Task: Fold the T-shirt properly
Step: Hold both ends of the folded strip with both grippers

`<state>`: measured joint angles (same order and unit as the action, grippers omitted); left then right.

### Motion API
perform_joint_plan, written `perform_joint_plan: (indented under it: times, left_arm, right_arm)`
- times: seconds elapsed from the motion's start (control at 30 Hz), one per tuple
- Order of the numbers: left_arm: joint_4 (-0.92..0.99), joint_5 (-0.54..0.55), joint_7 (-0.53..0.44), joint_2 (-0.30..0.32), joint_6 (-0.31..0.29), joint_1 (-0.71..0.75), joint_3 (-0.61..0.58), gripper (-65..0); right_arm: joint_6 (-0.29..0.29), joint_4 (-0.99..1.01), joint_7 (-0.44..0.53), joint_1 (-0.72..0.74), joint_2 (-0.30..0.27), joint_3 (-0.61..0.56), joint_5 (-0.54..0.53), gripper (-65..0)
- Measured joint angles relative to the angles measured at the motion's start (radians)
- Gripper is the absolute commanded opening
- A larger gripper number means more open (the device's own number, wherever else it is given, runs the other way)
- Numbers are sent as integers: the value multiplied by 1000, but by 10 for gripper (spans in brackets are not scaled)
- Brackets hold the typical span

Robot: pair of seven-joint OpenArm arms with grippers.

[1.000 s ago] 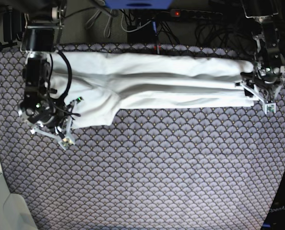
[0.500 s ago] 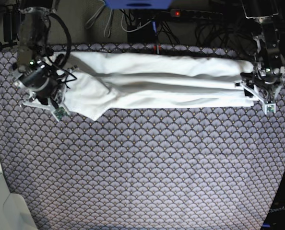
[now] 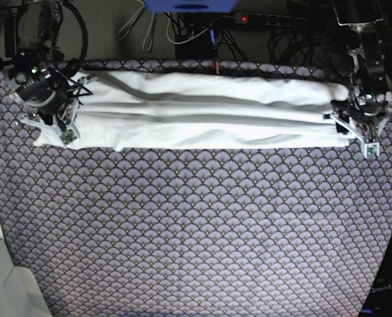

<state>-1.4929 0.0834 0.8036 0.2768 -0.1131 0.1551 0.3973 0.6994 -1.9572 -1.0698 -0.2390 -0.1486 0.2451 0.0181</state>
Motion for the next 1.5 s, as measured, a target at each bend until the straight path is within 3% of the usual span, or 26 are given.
perform_joint_plan:
  times: [0.1,0.23,0.33,0.57,0.63,0.77,0.93,1.07,1.3,1.5]
  left_arm:
    - [0,0,0,0,0,0,0,-284]
    - [0,-5,-2,4,6,3,0,-197]
    - [0,-10,-3,6,8,2,1,-172]
    - [-19,11,5,3,10,10,1,-172]
    - [-61,89,19,3,-41,43,1,-172]
    - [-161,167,62,-6,-71,101,0,-171]
    - [-196,172,45,-6,-74,89,0,-171]
    - [-196,172,136,-6,-71,93,1,-172]
    - [-196,172,151,-5,-71,83,1,-172]
    - [-196,67,154,-5,-75,84,1,-172]
  right_arm:
    - [0,8,0,4,0,0,2,-650]
    - [0,60,0,41,0,1,2,-650]
    - [0,119,5,56,0,1,2,-641]
    - [0,165,0,63,-1,1,8,-491]
    - [0,165,-3,64,-3,1,11,-473]
    - [0,165,-3,63,-3,1,15,-472]
    - [0,165,-3,64,-3,1,15,-472]
    - [0,165,-3,64,-3,1,15,-472]
    - [0,165,-3,64,-3,1,15,-472]
    - [0,165,-3,64,-3,1,15,-472]
